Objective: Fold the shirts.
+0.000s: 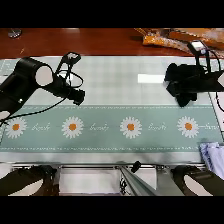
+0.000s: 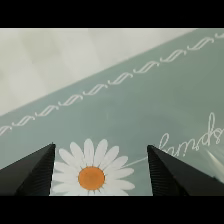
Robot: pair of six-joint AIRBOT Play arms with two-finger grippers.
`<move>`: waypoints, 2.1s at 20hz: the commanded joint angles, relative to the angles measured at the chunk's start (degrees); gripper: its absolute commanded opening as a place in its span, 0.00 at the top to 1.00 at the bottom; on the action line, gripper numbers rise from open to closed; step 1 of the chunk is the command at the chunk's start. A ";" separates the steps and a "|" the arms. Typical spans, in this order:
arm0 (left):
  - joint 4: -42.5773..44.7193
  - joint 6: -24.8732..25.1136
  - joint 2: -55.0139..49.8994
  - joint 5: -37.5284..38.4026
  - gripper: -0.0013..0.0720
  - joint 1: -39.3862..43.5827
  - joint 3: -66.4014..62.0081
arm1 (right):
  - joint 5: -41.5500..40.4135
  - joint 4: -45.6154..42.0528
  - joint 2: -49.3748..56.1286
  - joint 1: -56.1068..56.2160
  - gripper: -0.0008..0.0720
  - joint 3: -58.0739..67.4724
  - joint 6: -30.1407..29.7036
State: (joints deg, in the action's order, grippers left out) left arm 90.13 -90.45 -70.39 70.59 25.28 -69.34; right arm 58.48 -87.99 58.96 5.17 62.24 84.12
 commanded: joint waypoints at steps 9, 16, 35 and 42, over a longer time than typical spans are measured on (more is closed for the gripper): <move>16.41 -2.89 -0.57 -13.55 0.00 -5.44 -0.02 | -8.83 10.16 21.62 -29.73 0.16 11.93 7.91; 12.92 -2.89 -0.57 -13.38 0.00 -5.38 0.00 | -11.08 25.64 34.56 -31.61 0.16 16.50 7.48; 11.19 -2.86 0.07 -9.14 0.23 -4.50 -1.53 | -11.23 27.78 33.59 -22.45 0.94 24.13 -5.64; 11.19 -2.86 4.28 -3.80 0.24 -0.07 -24.02 | -9.84 37.42 6.19 -19.10 0.94 32.09 -12.07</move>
State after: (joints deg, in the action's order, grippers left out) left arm 101.32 -93.30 -67.81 63.29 23.49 -84.01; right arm 47.83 -54.92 75.79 -15.51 91.94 75.05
